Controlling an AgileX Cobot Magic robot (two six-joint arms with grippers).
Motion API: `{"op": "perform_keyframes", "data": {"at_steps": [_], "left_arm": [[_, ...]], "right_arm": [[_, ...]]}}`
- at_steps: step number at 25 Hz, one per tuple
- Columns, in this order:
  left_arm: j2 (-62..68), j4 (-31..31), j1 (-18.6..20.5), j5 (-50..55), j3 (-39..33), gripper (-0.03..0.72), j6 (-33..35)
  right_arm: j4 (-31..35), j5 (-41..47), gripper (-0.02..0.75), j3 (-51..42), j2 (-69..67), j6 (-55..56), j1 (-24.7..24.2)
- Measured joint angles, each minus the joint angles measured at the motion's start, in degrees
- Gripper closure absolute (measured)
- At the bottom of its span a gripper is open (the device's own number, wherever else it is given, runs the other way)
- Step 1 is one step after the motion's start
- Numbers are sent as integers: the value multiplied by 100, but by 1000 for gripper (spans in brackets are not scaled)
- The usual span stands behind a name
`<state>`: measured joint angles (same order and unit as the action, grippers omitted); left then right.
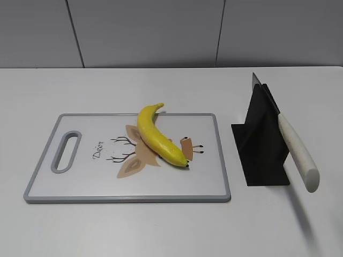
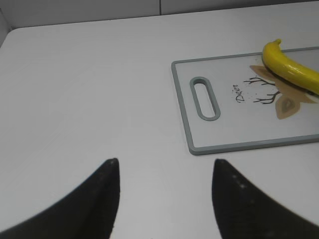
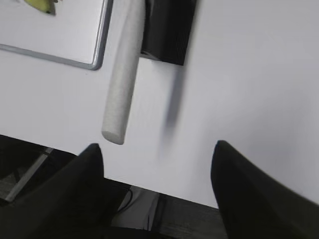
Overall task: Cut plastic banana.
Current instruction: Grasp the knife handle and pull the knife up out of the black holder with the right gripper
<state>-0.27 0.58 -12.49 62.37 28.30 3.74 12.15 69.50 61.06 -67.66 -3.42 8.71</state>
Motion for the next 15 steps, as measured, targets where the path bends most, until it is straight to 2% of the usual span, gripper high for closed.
{"op": "perform_keyframes", "data": {"at_steps": [9, 15], "left_arm": [[0, 0, 0, 0, 0, 113, 0], [0, 0, 0, 0, 0, 113, 0]], "right_arm": [[-598, -409, 216, 71, -975, 1100, 1445], [-1164, -638, 216, 73, -1655, 1693, 1619]]}}
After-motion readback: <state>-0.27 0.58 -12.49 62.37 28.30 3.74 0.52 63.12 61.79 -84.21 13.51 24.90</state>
